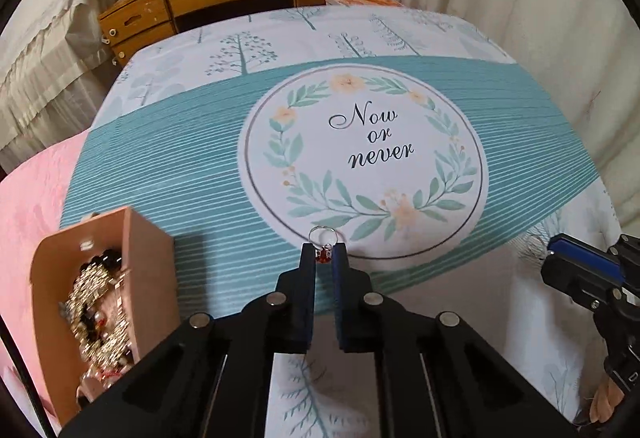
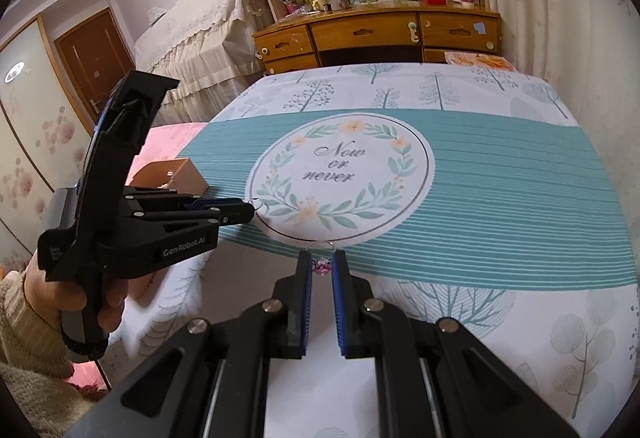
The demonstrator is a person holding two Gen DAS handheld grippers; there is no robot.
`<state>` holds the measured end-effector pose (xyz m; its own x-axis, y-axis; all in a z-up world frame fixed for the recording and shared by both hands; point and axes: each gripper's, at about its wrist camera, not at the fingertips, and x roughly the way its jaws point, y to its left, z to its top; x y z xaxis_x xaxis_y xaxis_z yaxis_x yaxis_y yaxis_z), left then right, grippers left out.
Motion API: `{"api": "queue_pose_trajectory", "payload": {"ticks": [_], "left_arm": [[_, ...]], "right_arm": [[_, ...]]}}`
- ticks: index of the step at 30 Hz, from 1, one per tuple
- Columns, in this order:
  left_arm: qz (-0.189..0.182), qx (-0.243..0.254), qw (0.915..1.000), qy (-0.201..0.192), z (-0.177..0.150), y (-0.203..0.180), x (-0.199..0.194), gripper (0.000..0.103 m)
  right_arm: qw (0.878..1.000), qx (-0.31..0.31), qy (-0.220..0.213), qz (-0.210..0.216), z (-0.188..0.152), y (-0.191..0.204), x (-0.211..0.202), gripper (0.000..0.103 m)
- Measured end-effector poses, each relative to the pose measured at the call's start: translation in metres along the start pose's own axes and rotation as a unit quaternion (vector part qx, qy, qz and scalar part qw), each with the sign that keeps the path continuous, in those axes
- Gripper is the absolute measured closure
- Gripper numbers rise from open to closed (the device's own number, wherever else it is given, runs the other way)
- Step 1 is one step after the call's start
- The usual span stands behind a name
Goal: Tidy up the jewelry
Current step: 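Drop pink ring into box with right tool while left tool drops red ring in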
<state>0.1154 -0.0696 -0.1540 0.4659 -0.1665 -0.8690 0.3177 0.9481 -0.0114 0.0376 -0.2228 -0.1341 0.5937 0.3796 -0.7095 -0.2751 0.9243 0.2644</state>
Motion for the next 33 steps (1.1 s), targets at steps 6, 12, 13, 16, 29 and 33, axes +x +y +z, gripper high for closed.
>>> {"api": "queue_pose_trajectory", "payload": {"ticks": [6,12,13,16,29,33], "left_arm": [[-0.004,-0.013,0.9993,-0.034,-0.014,0.011,-0.043,0.097],[0.003,-0.036,0.9971,-0.068,-0.031,0.036,-0.09,0.097],[0.006,-0.041,0.9964,-0.075,-0.034,0.042,-0.098,0.097],[0.012,-0.052,0.9944,-0.091,-0.041,0.058,-0.118,0.097],[0.023,-0.092,0.9902,-0.103,-0.076,0.13,-0.142,0.097],[0.008,-0.102,0.9905,-0.092,-0.082,0.144,-0.134,0.097]], "right_arm": [[1.0,-0.025,-0.009,0.001,0.007,0.031,-0.009,0.093],[0.998,-0.053,-0.018,0.021,0.019,0.072,-0.017,0.093],[0.998,-0.058,-0.021,0.027,0.022,0.08,-0.018,0.093],[0.996,-0.066,-0.025,0.046,0.032,0.102,-0.019,0.093],[0.992,-0.051,0.005,0.118,0.066,0.171,0.017,0.093],[0.991,-0.045,0.028,0.12,0.066,0.183,0.034,0.093]]}}
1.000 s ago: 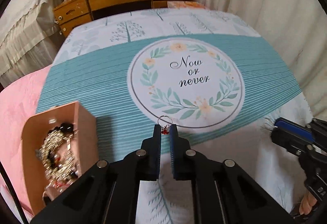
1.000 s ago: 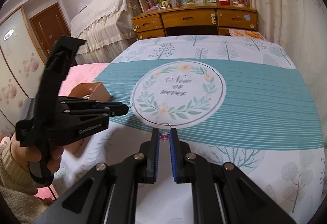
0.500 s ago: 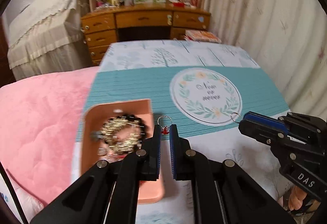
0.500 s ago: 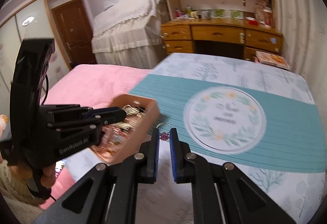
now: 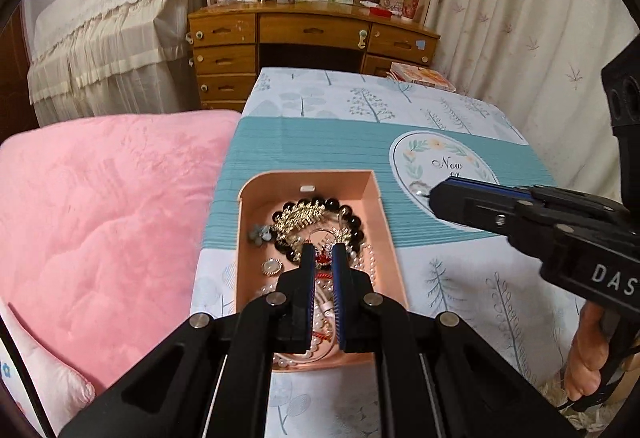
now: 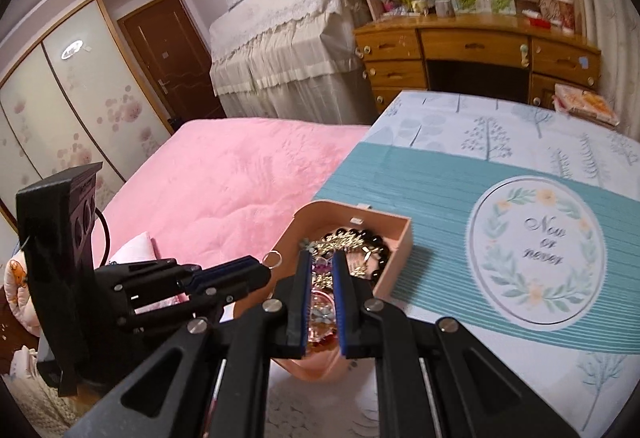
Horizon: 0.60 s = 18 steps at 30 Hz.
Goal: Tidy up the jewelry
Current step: 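Drop pink ring into box with right tool while left tool drops red ring in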
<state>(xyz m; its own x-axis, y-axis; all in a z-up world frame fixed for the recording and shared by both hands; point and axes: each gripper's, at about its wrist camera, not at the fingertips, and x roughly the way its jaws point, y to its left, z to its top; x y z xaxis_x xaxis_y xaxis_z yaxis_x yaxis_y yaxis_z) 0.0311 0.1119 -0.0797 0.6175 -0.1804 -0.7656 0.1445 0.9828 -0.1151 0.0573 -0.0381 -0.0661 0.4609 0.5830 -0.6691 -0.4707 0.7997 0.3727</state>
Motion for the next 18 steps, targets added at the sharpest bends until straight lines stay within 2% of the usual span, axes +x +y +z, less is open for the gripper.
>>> {"api": "queue_pose_trajectory", "payload": {"ticks": [4,6,8,12,13,14,16,17,18], "left_arm": [[-0.006,0.0,1.0,0.007,-0.002,0.006,0.005,0.097],[-0.01,0.0,0.9999,0.008,-0.002,0.008,0.006,0.094],[-0.014,-0.002,0.9999,0.008,-0.002,0.009,0.007,0.081],[-0.015,-0.006,0.9998,0.011,-0.002,0.012,0.01,0.079],[-0.014,-0.008,0.9998,0.014,-0.002,0.012,0.011,0.074],[-0.012,-0.01,0.9998,0.014,-0.002,0.013,0.011,0.061],[-0.003,-0.012,0.9999,0.008,-0.002,0.013,0.01,0.041],[0.001,-0.011,0.9999,0.003,-0.002,0.013,0.008,0.035],[0.005,-0.01,0.9999,-0.002,-0.001,0.012,0.007,0.033]], "right_arm": [[0.999,0.01,0.035,0.01,-0.001,0.003,0.018,0.092],[0.999,0.015,0.045,0.012,-0.002,0.002,0.023,0.089],[0.999,0.022,0.049,0.012,-0.002,0.001,0.026,0.087],[0.999,0.026,0.047,0.01,-0.003,0.002,0.026,0.082],[0.999,0.026,0.046,0.01,-0.004,0.002,0.026,0.082],[0.999,0.025,0.045,0.01,-0.004,0.002,0.024,0.082],[0.999,0.021,0.041,0.003,-0.006,0.003,0.022,0.082],[0.999,0.018,0.039,0.0,-0.006,0.003,0.021,0.082],[0.999,0.018,0.034,-0.001,-0.006,0.002,0.02,0.081]]}}
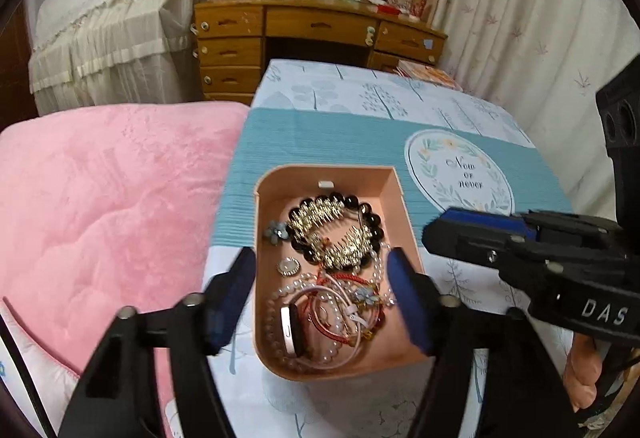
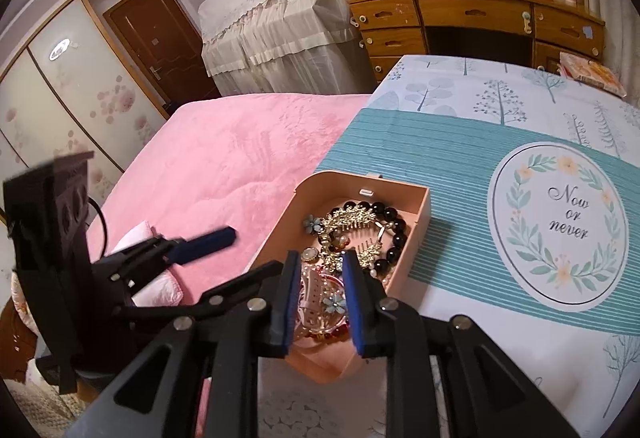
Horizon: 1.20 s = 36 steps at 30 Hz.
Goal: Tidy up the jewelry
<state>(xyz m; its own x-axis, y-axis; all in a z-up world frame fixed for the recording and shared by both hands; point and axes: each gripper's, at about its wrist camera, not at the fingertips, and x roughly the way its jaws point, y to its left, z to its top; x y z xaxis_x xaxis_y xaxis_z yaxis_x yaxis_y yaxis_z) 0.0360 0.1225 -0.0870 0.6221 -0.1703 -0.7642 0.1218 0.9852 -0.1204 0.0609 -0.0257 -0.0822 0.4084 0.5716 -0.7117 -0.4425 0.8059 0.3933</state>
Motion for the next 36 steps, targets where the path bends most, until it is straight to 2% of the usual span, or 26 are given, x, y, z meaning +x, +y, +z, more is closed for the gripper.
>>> {"api": "queue_pose_trajectory", "payload": {"ticks": [5,9,12,17,21,25,27,30,32,36], "left_arm": [[0.003,0.005,1.0,-0.005,0.0,-0.006,-0.003,0.017],[-0.003,0.009,0.9999,-0.003,-0.003,-0.011,-0.003,0.012],[-0.014,0.001,0.9999,0.004,-0.005,-0.015,-0.003,0.002],[-0.025,-0.027,0.9993,0.01,-0.007,-0.019,-0.003,0.001],[-0.015,-0.036,0.9992,0.008,-0.005,-0.025,-0.009,0.001],[-0.004,-0.03,0.9995,-0.011,-0.002,-0.039,-0.024,0.001],[0.002,-0.026,0.9995,-0.017,0.001,-0.047,-0.031,0.001],[0.001,-0.014,0.9995,-0.027,0.002,-0.063,-0.042,0.001],[-0.002,-0.005,0.9994,-0.034,0.002,-0.073,-0.05,0.001],[-0.016,0.01,0.9994,-0.03,-0.001,-0.094,-0.055,0.001]], "right_arm": [[1.0,0.002,-0.018,-0.011,-0.006,-0.005,-0.012,0.079],[0.999,0.01,-0.028,-0.025,-0.012,-0.012,-0.022,0.079],[0.998,0.019,-0.039,-0.039,-0.019,-0.019,-0.033,0.079],[0.996,0.03,-0.054,-0.067,-0.029,-0.03,-0.053,0.076],[0.993,0.031,-0.071,-0.083,-0.034,-0.033,-0.074,0.067],[0.992,0.041,-0.082,-0.085,-0.038,-0.035,-0.097,0.064],[0.992,0.052,-0.082,-0.079,-0.039,-0.038,-0.106,0.057],[0.991,0.061,-0.09,-0.078,-0.043,-0.036,-0.124,0.053],[0.989,0.054,-0.104,-0.091,-0.047,-0.032,-0.135,0.052],[0.983,0.05,-0.127,-0.123,-0.055,-0.031,-0.15,0.043]]}}
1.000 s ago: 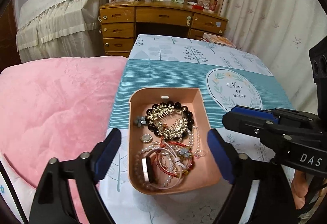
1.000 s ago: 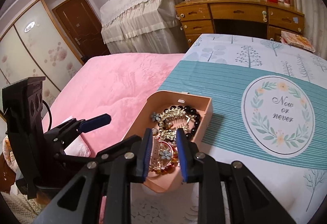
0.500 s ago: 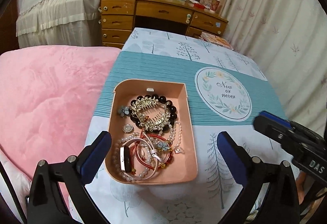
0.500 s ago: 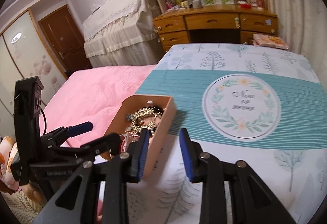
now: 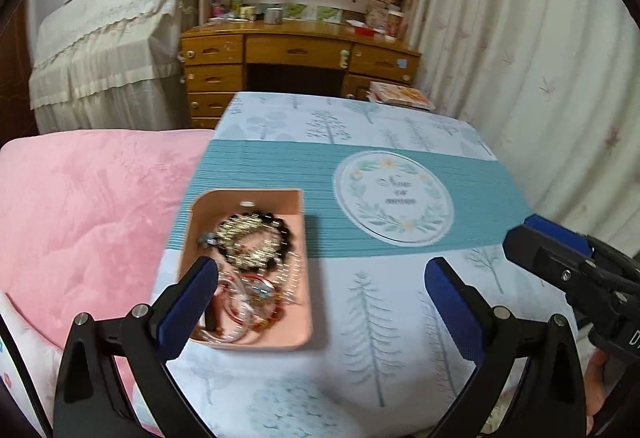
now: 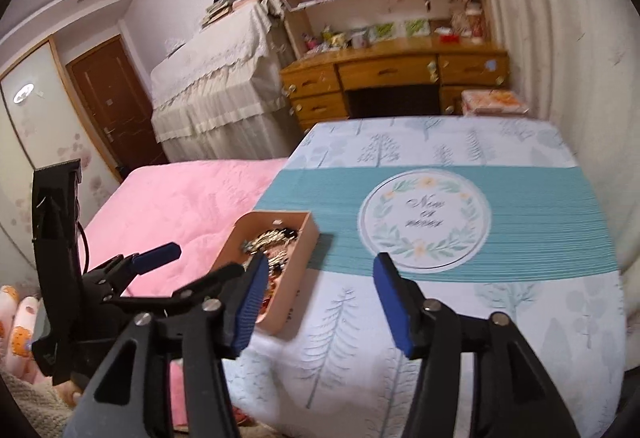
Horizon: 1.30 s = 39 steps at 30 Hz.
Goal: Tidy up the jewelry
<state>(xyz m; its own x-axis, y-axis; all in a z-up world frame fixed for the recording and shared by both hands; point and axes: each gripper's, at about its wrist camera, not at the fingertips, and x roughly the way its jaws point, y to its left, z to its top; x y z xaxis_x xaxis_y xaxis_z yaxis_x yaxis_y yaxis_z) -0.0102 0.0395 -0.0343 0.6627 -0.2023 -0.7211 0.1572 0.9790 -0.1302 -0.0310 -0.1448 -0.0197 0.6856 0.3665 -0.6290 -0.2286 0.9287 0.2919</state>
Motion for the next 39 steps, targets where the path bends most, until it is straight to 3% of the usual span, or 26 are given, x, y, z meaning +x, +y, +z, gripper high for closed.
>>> {"api": "queue_pose_trajectory", "payload": {"ticks": [4,12,39], "left_arm": [[0.018,0.011,0.9998,0.002,-0.003,-0.015,0.001,0.001],[0.048,0.004,0.9988,-0.002,-0.008,-0.023,-0.001,0.001],[0.07,0.011,0.9975,0.005,-0.01,-0.026,0.006,0.001]], "right_arm": [[0.999,0.004,-0.015,-0.039,-0.007,-0.009,-0.009,0.043],[0.998,0.027,-0.006,-0.058,-0.016,-0.026,-0.005,0.042],[0.999,0.012,0.007,-0.045,-0.022,-0.02,0.004,0.042]]}}
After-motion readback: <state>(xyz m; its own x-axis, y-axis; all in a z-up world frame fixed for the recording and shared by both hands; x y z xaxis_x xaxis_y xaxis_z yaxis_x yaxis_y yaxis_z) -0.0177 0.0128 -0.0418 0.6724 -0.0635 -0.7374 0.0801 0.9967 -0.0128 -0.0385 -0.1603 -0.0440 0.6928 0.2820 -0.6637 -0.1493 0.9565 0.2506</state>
